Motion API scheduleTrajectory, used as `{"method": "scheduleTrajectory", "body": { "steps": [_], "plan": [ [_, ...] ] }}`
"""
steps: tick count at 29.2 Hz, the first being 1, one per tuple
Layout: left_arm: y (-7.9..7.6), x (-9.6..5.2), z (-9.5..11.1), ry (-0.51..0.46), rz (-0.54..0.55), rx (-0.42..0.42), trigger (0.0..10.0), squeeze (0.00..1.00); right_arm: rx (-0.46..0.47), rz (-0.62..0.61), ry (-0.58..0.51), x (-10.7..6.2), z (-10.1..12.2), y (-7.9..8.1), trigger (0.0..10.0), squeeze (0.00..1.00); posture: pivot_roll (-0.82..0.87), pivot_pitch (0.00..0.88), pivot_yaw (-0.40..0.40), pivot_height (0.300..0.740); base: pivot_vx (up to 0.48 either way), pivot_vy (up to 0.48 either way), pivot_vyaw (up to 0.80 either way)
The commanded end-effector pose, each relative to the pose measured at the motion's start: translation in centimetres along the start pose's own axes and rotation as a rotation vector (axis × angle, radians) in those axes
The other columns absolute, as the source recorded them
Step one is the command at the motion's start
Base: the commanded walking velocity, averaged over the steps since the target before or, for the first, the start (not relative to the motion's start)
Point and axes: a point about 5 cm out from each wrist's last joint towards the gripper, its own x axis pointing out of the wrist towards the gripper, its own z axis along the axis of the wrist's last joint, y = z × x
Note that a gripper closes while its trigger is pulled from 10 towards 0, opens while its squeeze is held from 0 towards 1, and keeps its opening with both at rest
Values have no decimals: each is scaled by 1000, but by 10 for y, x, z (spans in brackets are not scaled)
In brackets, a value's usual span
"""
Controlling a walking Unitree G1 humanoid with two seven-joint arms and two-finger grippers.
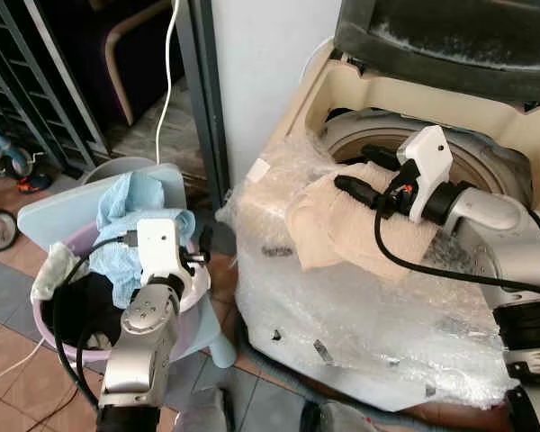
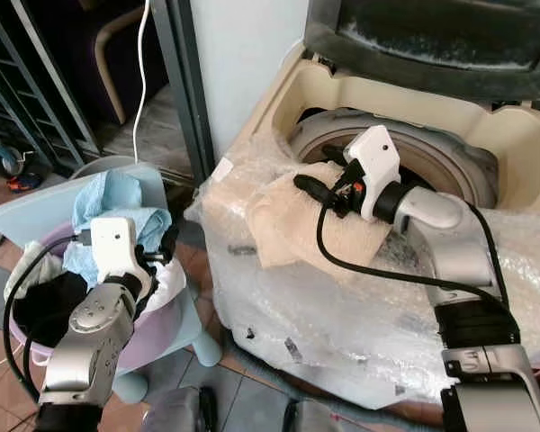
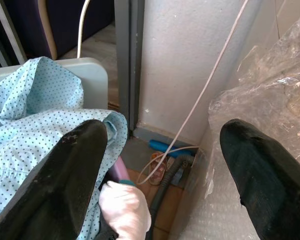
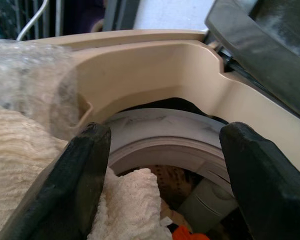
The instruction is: Clothes washing
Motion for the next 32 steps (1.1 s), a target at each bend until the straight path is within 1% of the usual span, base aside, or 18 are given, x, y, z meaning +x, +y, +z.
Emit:
{"method": "scheduleTrajectory", "body": {
  "steps": [1,4,5,8,12,14,15,16,19,21,22,23,25,26,27,28,30,32],
  "plan": [
    [2,0,-2,12,5,3,10000,0,3,-210,71,-8,-16,-24,10000,1000,-10,98,29,740,0,0,0],
    [2,0,-3,15,8,4,10000,0,15,-437,-47,-15,10,-53,10000,1000,-11,98,26,740,0,0,0],
    [2,0,-3,15,8,4,10000,0,15,-437,-47,-15,10,-53,10000,1000,-11,98,26,740,0,0,0],
    [2,1,-3,17,10,3,10000,0,48,-494,-226,-16,43,-53,10000,1000,-14,99,25,740,0,0,0],
    [1,1,-3,16,10,-1,10000,0,137,-536,-334,-9,58,-34,10000,1000,-18,98,23,740,0,0,0],
    [0,2,-2,9,11,-8,10000,0,251,-539,-387,-6,57,-6,10000,1000,-13,97,23,740,0,0,0],
    [0,2,-2,9,11,-8,10000,0,251,-539,-387,-6,57,-6,10000,1000,-13,97,23,740,0,0,0],
    [0,2,-2,8,11,-8,10000,0,324,-528,-396,-6,54,7,10000,1000,-11,97,24,740,0,0,0],
    [0,2,-2,9,11,-7,10000,0,377,-450,-381,-2,50,33,10000,1000,-11,98,25,740,0,0,0],
    [0,2,-2,9,12,-6,10000,0,393,-382,-365,0,47,52,10000,933,-9,97,26,740,0,0,0],
    [1,2,-2,10,12,-6,10000,0,394,-335,-363,0,48,63,10000,820,-8,97,26,740,0,0,0],
    [1,2,-2,9,12,-6,10000,0,389,-309,-355,2,48,67,10000,812,-8,96,25,740,0,0,0],
    [1,2,-1,7,11,-8,10000,0,383,-245,-358,3,51,75,10000,447,-11,93,22,740,0,0,0],
    [1,3,-1,7,12,-10,10000,0,383,-180,-353,4,52,81,10000,165,-11,93,22,740,0,0,0],
    [1,3,-1,7,12,-10,10000,0,383,-180,-353,4,52,81,10000,165,-11,93,22,740,0,0,0],
    [1,3,-1,7,12,-10,10000,0,387,-161,-348,3,52,83,10000,16,-11,93,22,740,0,0,0],
    [0,3,-1,6,12,-11,10000,0,389,-129,-342,2,51,87,10000,16,-9,89,19,740,0,0,0],
    [-1,3,-1,4,12,-15,10000,0,340,42,-295,-8,42,104,10000,0,-4,90,17,740,0,0,0]
  ]
}}
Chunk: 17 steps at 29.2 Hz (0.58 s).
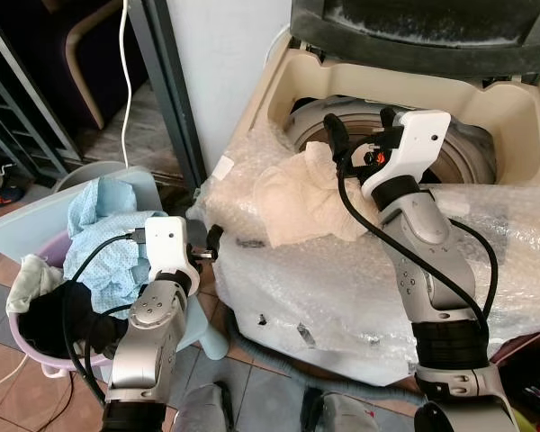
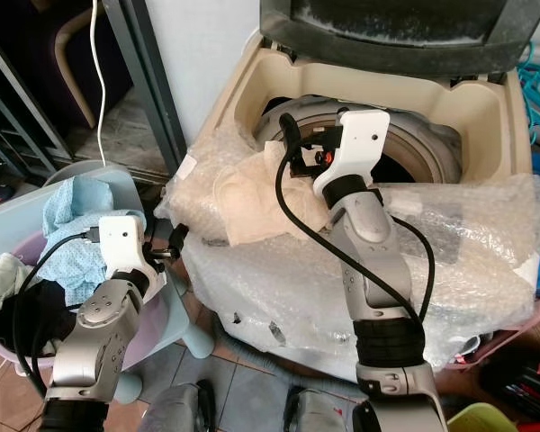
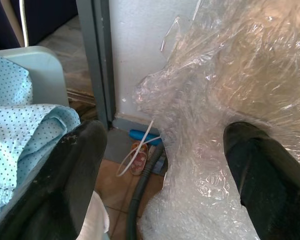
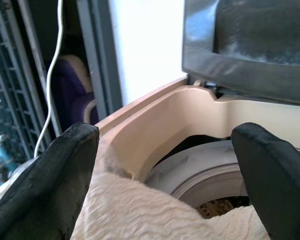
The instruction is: Clothes washing
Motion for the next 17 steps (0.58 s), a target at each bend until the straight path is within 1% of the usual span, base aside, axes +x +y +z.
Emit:
{"method": "scheduleTrajectory", "body": {
  "steps": [1,2,3,4,5,6,7,8,9,10,11,12,13,14,15,17],
  "plan": [
    [8,1,0,1,37,-2,10000,0,-11,173,73,-13,-9,15,10000,0,-5,90,18,740,0,0,0],
    [8,0,-1,2,38,-2,10000,0,-30,233,124,-20,-15,16,10000,0,-6,91,18,740,0,0,0],
    [9,0,-1,5,40,-3,10000,0,-58,295,231,-31,-29,13,10000,0,-7,91,18,740,0,0,0],
    [9,0,-1,5,40,-3,10000,0,-58,295,231,-31,-29,13,10000,0,-7,91,18,740,0,0,0],
    [10,0,-2,5,40,-3,10000,0,-90,320,275,-36,-35,9,10000,0,-8,92,20,740,0,0,0],
    [10,0,-1,5,39,-1,10000,0,-123,348,358,-43,-45,1,10000,0,-8,92,22,740,0,0,0],
    [10,0,-1,5,39,0,10000,0,-129,353,377,-45,-47,-1,10000,0,-8,92,22,740,0,0,0],
    [9,0,-1,5,38,0,10000,0,-158,330,403,-46,-50,-9,10000,0,-10,92,24,740,0,0,0],
    [9,0,0,5,37,1,10000,0,-190,283,418,-45,-52,-18,10000,0,-9,93,27,740,0,0,0],
    [8,1,0,4,34,3,10000,0,-217,178,448,-42,-54,-37,10000,0,-9,93,27,740,0,0,0],
    [8,1,0,4,33,4,10000,0,-233,121,456,-40,-54,-46,10000,0,-9,93,28,740,0,0,0],
    [8,1,0,4,32,5,10000,0,-243,88,460,-39,-53,-52,10000,0,-8,94,29,740,0,0,0],
    [8,1,0,4,32,6,10000,0,-293,10,457,-36,-51,-63,10000,0,-8,94,29,740,0,0,0],
    [9,1,0,5,32,9,10000,0,-348,-139,434,-31,-43,-83,10000,0,-5,95,30,740,0,0,0],
    [9,1,0,6,33,10,10000,0,-355,-223,398,-28,-35,-94,10000,0,-5,95,30,740,0,0,0],
    [10,1,0,7,35,12,10000,0,-340,-326,332,-25,-23,-107,10000,0,1,96,31,740,0,0,0]
  ]
}}
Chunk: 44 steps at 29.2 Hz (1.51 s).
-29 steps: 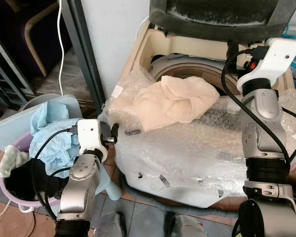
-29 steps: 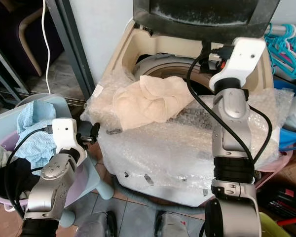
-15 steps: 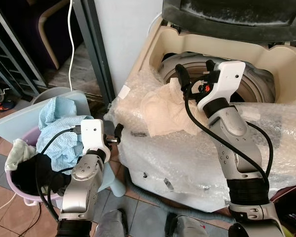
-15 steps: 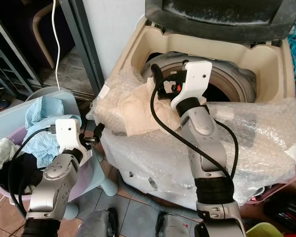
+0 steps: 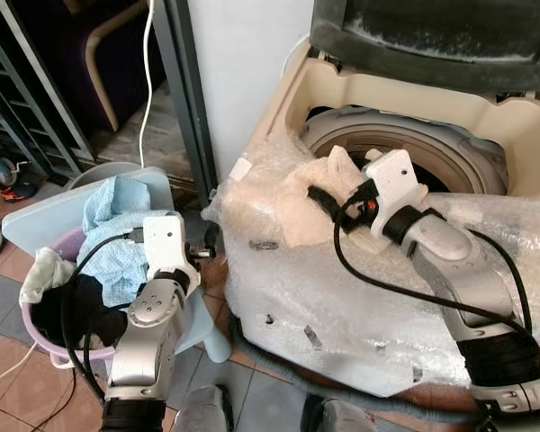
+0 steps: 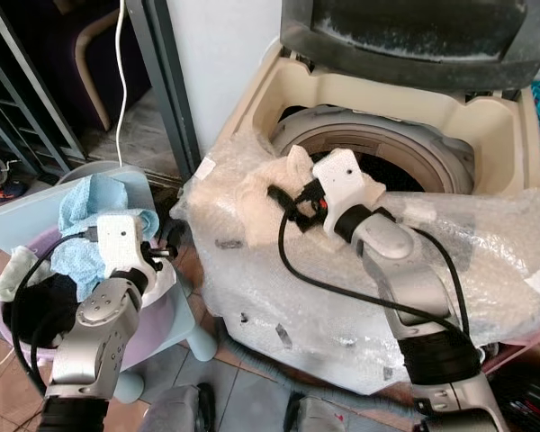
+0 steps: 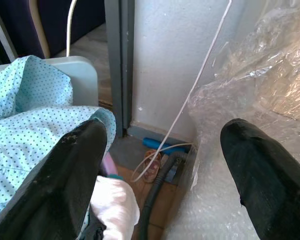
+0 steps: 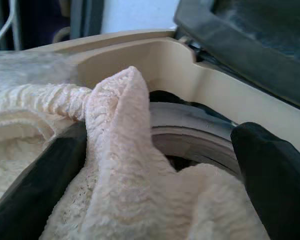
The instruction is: Clothes washing
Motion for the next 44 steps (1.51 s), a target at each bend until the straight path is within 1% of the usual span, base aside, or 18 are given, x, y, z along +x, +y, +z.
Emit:
{"method": "scheduleTrajectory", "body": {
  "steps": [1,3,7,10,13,15,16,17,20,22,27,28,29,30,31,34,37,44],
  "plan": [
    [4,0,0,5,12,8,10000,0,8,-249,85,-10,-18,-47,10000,0,1,96,31,740,0,0,0],
    [5,-1,-1,7,16,11,10000,0,33,-349,0,-9,-2,-61,10000,0,2,95,32,740,0,0,0],
    [5,0,0,7,17,11,10000,0,92,-400,-60,-3,9,-61,10000,0,2,96,36,740,0,0,0],
    [4,0,0,6,14,11,10000,0,207,-450,-50,5,6,-57,10000,0,3,95,38,740,0,0,0],
    [3,1,1,4,12,10,10000,0,364,-491,-41,16,1,-44,10000,0,13,93,45,740,0,0,0],
    [2,1,1,6,9,10,10000,0,535,-531,-43,25,-7,-28,10000,0,19,89,60,740,0,0,0],
    [2,1,1,6,9,10,10000,0,535,-531,-43,25,-7,-28,10000,0,19,89,60,740,0,0,0],
    [0,2,1,10,-2,12,10000,0,636,-545,-50,26,-16,-13,10000,0,37,87,73,740,0,0,0],
    [-2,3,2,11,-14,16,10000,0,709,-566,-55,24,-28,2,10000,0,56,88,79,740,0,0,0],
    [-5,5,4,5,-25,20,10000,0,698,-556,-32,22,-39,16,10000,0,58,91,80,740,0,0,0],
    [1,7,9,-13,-17,32,10000,0,466,-389,-94,20,-26,17,10000,0,32,97,69,740,0,0,0],
    [1,7,9,-13,-17,32,10000,0,466,-389,-94,20,-26,17,10000,0,32,97,69,740,0,0,0],
    [3,7,7,-9,-5,30,10000,0,336,-318,-125,19,-18,18,10000,0,26,100,56,740,0,0,0],
    [6,7,5,-7,15,20,10000,0,-41,-72,-214,13,-4,29,10000,0,18,101,46,740,0,0,0],
    [6,7,5,-7,15,20,10000,0,-41,-72,-214,13,-4,29,10000,0,18,101,46,740,0,0,0],
    [2,5,2,-2,21,7,10000,0,-397,126,-247,5,-6,34,10000,0,-8,97,32,740,0,0,0],
    [-6,8,1,-6,9,-7,10000,0,-529,190,-230,6,-13,30,10000,0,-31,102,24,740,0,0,0],
    [-6,11,4,2,-3,-5,10000,0,-764,234,-195,13,-23,34,10000,0,-72,147,72,740,0,0,0]
  ]
}}
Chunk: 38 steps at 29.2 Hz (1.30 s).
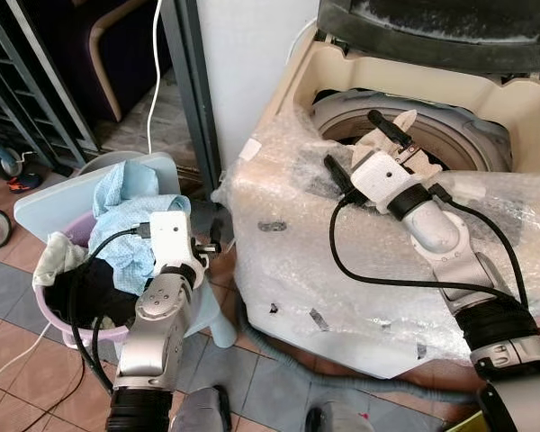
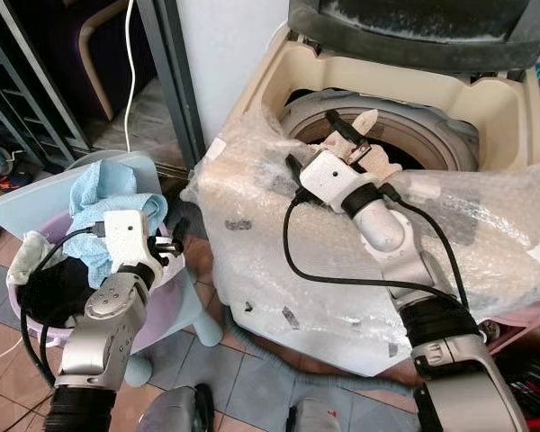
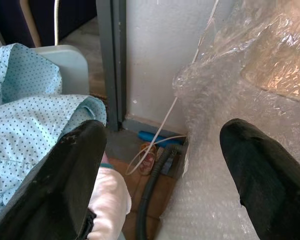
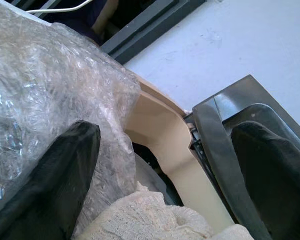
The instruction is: Clothes washing
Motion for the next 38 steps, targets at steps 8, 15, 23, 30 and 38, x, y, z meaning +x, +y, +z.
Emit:
{"method": "scheduleTrajectory", "body": {
  "steps": [8,15,23,30,38],
  "plan": [
    [11,13,12,-3,-22,57,10000,0,-177,188,55,1,-14,34,10000,0,-59,169,97,740,0,0,0],
    [21,8,9,-8,28,52,10000,0,156,64,94,-1,-14,30,10000,0,6,120,77,740,0,0,0],
    [21,-1,-5,19,46,36,10000,0,540,-89,92,2,-16,-7,10000,0,-8,93,50,740,0,0,0],
    [17,0,-4,14,47,30,10000,0,420,-387,194,-11,-37,-51,10000,0,-9,85,38,740,0,0,0],
    [17,2,-3,10,49,33,10000,0,598,-653,74,-25,-19,-97,10000,0,-21,105,50,740,0,0,0]
  ]
}}
